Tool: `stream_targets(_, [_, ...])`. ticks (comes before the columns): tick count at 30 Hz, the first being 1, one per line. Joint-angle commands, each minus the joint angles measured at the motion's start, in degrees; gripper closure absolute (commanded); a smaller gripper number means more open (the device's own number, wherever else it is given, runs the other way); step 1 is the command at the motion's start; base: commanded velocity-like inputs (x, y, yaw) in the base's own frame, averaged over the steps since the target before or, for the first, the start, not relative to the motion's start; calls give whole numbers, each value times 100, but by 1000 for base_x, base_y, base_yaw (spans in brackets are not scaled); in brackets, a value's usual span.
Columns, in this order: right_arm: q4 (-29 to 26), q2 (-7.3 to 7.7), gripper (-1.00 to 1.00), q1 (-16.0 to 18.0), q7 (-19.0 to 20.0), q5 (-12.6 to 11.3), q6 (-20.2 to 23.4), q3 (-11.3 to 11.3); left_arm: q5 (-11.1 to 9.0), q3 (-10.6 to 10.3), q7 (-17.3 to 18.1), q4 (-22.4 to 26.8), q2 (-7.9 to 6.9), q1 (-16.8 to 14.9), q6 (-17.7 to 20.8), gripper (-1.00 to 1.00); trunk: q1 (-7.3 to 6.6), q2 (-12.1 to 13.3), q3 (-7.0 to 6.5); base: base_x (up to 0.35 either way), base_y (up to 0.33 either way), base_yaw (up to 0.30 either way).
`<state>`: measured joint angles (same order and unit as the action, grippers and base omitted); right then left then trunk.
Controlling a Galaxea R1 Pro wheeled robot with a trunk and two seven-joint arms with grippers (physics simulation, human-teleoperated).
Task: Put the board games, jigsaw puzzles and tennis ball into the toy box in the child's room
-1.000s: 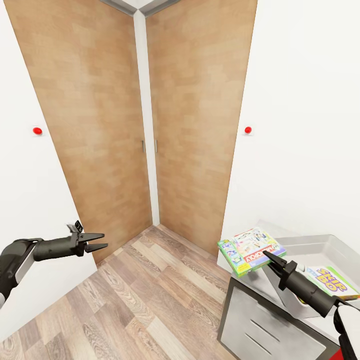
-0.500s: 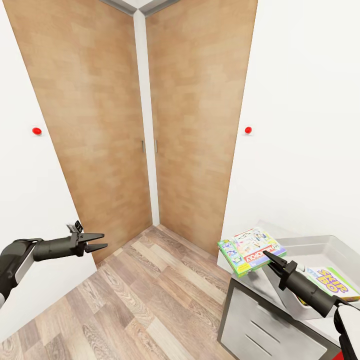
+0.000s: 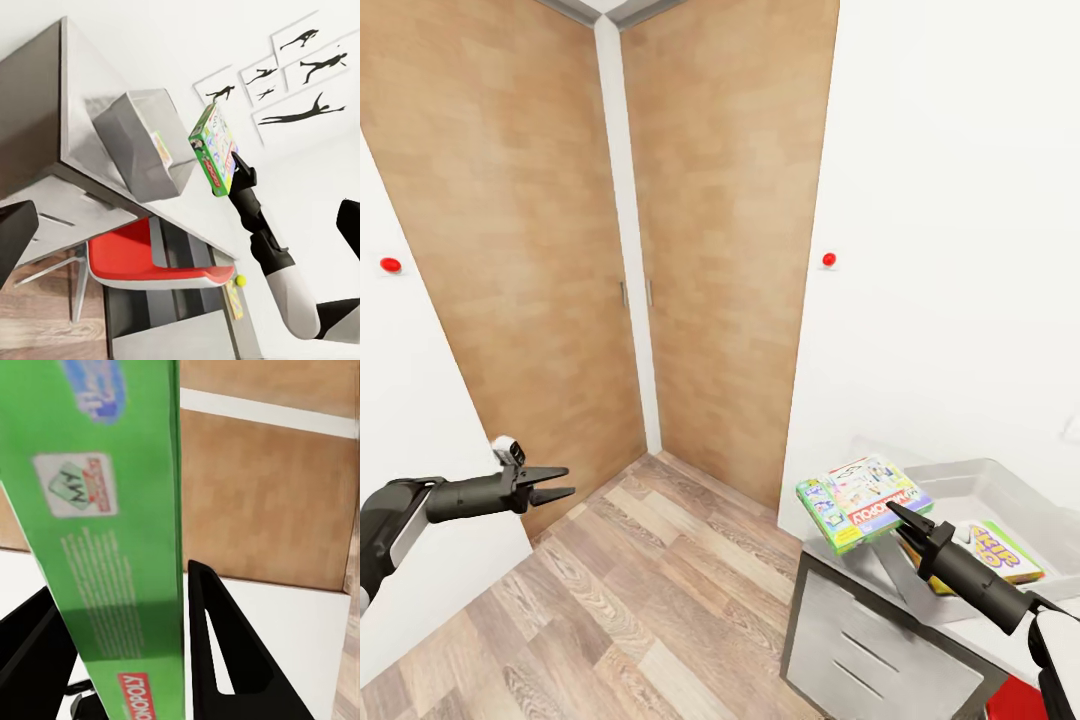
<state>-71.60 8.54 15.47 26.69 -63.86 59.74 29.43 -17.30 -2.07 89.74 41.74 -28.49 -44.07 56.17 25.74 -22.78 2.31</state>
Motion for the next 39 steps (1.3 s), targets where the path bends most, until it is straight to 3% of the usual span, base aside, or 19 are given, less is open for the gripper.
stream_targets(1, [4,-2,100,9,55,41,26,10,-11,-22,26,1,-8,-5,61,-100,4,-14,14,26,-69,-248])
stream_targets(17, [10,-2,100,9,55,32,26,17,-11,-21,26,1,-17,-5,61,-100,4,-14,14,23,-28,-97])
stream_targets(39, [14,12,100,9,55,26,26,16,-11,-22,26,1,-8,-3,61,-100,4,-14,14,18,-17,-209])
